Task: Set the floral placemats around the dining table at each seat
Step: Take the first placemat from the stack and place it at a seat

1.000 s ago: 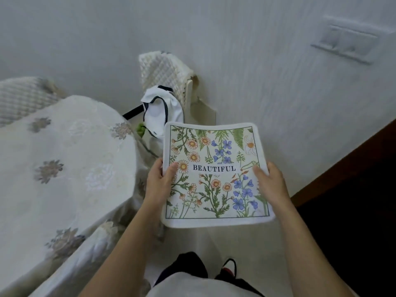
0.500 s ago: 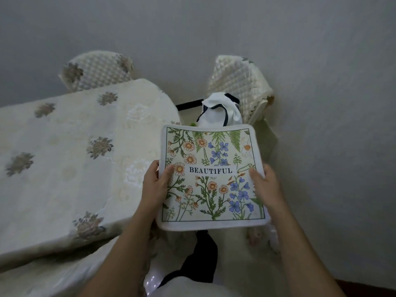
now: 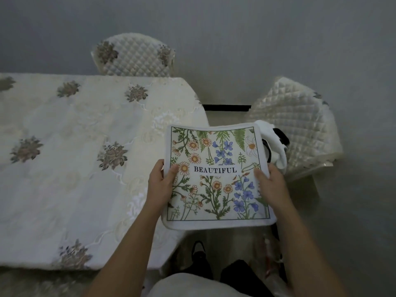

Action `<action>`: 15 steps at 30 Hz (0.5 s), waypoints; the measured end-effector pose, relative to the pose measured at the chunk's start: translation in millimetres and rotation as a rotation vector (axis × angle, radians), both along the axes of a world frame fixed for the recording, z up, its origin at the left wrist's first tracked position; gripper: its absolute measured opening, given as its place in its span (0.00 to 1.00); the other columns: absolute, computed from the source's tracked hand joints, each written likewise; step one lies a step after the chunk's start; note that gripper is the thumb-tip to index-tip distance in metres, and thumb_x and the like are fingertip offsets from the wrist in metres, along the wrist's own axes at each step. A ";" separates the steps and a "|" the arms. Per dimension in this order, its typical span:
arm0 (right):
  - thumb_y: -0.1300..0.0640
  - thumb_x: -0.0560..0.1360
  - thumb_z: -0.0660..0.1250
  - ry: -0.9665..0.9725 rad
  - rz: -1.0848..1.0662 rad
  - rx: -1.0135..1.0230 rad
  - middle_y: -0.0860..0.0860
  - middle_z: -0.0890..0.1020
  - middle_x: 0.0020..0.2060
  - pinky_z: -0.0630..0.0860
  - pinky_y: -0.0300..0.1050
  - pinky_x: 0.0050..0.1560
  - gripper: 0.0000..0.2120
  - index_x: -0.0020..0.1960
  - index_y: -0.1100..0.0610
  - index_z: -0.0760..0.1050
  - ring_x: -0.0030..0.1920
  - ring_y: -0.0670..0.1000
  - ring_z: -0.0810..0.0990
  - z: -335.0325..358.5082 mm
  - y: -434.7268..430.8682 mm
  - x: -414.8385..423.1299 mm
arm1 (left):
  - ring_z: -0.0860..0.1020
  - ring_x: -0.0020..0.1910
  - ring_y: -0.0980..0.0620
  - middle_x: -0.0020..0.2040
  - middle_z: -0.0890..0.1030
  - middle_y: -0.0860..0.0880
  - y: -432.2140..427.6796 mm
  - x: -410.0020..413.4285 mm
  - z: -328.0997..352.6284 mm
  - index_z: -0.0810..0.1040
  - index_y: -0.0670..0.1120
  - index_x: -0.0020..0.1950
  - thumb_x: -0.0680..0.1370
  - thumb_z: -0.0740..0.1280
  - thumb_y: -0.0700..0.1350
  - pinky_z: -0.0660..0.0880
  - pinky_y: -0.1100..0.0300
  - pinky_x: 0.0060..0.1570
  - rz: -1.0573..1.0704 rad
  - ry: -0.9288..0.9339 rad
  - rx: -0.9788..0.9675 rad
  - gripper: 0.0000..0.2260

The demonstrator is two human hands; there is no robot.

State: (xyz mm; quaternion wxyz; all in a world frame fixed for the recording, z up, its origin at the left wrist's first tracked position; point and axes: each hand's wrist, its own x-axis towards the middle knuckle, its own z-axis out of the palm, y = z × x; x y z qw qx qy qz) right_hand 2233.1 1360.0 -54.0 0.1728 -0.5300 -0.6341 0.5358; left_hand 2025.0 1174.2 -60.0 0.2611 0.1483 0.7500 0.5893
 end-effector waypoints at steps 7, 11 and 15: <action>0.49 0.81 0.63 -0.035 0.153 -0.045 0.48 0.86 0.50 0.81 0.60 0.55 0.09 0.59 0.48 0.75 0.49 0.52 0.85 -9.9 51.6 -60.6 | 0.86 0.45 0.49 0.49 0.86 0.47 23.9 -32.5 -4.1 0.77 0.48 0.54 0.81 0.67 0.48 0.83 0.46 0.46 0.155 -0.006 -0.019 0.05; 0.54 0.82 0.62 -0.015 0.250 -0.072 0.49 0.85 0.51 0.80 0.52 0.51 0.06 0.58 0.50 0.76 0.49 0.50 0.84 -11.6 88.4 -102.5 | 0.86 0.45 0.48 0.48 0.86 0.46 42.9 -44.2 -5.1 0.77 0.48 0.54 0.80 0.68 0.47 0.83 0.48 0.45 0.295 -0.035 -0.009 0.04; 0.54 0.83 0.62 -0.041 0.400 -0.103 0.49 0.84 0.50 0.80 0.55 0.54 0.08 0.60 0.54 0.76 0.49 0.53 0.84 -18.1 131.7 -147.0 | 0.86 0.46 0.48 0.49 0.86 0.46 64.4 -49.7 -7.1 0.77 0.47 0.55 0.80 0.68 0.47 0.83 0.45 0.47 0.448 -0.062 -0.020 0.06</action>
